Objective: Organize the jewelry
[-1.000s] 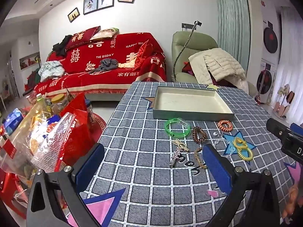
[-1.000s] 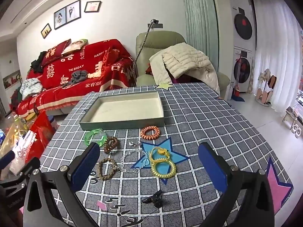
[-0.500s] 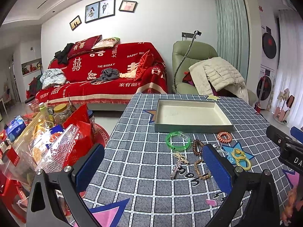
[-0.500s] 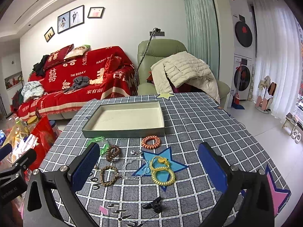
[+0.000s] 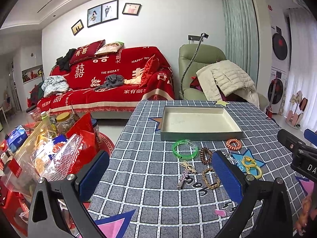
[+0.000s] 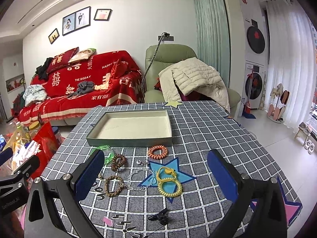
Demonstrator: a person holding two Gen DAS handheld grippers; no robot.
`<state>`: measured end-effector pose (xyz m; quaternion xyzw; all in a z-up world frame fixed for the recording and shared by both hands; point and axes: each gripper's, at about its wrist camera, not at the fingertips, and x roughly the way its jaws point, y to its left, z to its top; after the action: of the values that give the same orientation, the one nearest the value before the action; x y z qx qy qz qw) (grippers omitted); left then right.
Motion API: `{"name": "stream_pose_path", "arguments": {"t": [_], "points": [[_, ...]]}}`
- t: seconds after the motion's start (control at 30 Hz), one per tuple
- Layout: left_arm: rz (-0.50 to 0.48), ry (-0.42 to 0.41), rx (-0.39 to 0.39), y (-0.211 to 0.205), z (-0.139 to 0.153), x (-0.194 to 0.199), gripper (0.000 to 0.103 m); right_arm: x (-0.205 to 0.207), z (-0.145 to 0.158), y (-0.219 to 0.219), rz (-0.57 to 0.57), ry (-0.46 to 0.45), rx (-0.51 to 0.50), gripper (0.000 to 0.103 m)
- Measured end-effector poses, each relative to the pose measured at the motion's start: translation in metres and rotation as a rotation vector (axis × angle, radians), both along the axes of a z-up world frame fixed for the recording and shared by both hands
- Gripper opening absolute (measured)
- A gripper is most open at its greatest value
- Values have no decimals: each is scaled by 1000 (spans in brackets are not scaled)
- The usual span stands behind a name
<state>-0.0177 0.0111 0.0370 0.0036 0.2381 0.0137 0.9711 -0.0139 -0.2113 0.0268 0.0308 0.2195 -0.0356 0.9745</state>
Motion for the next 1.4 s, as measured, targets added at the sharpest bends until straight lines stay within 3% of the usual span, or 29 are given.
{"name": "stream_pose_path", "arguments": {"t": [1.4], "points": [[23, 47, -11, 9, -7, 7, 103, 2, -3, -6, 2, 17, 16, 103]]}}
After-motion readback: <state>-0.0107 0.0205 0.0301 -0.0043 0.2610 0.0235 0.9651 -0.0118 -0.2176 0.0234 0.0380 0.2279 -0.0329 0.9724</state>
